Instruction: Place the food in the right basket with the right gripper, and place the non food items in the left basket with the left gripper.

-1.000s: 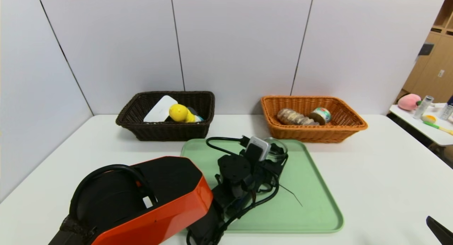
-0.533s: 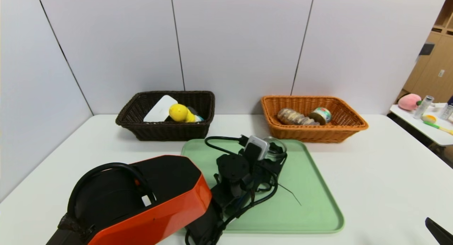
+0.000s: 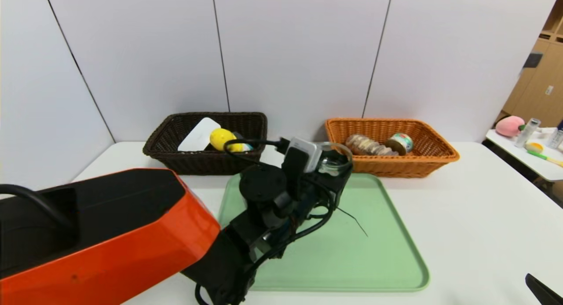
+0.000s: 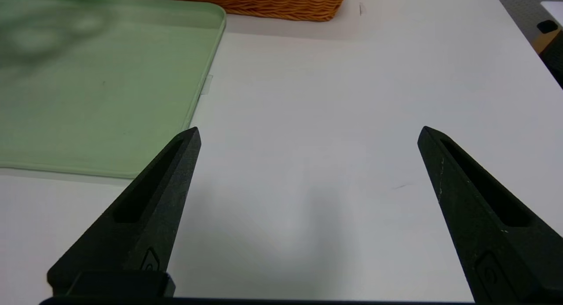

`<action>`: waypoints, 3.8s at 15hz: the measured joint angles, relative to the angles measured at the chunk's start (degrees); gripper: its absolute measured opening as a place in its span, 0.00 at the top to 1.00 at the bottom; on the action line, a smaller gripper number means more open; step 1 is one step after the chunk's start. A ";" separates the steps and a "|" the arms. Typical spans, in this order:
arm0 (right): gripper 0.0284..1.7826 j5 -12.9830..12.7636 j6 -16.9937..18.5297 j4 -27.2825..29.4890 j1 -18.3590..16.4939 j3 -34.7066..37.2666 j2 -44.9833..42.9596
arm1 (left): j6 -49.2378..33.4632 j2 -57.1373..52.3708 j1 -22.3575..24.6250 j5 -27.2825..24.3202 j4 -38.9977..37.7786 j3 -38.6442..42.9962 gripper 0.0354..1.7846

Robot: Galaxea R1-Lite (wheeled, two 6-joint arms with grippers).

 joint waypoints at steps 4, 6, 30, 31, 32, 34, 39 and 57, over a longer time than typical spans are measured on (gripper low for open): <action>0.04 -0.02 -0.05 -0.07 0.00 -0.18 0.04 | 0.41 -9.68 2.17 -0.27 8.08 0.85 0.33; 0.04 -0.02 -0.06 -0.05 0.00 -0.29 0.02 | 2.07 -14.45 7.11 -2.45 15.49 0.96 0.33; 0.04 0.09 -0.17 0.01 0.00 -0.11 -2.18 | 9.39 -19.71 46.28 -20.42 61.00 -11.37 0.27; 0.04 0.07 -0.17 0.01 0.00 -0.13 -2.21 | 9.30 -19.52 46.25 -20.42 60.39 -11.37 0.24; 0.04 0.07 -0.17 0.04 0.00 -0.13 -2.21 | 9.29 -19.27 46.23 -20.44 59.40 -11.33 0.22; 0.04 0.09 -0.20 0.01 0.00 -0.18 -2.23 | 9.24 -18.77 46.29 -20.49 54.97 -10.52 0.18; 0.04 0.09 -0.17 -0.02 0.00 -0.44 -2.23 | 8.80 -19.08 46.34 -20.71 54.39 -9.91 0.12; 0.04 -2.97 -1.60 38.06 0.11 -24.09 -18.88 | 4.94 -86.27 51.37 -20.49 89.63 17.64 0.06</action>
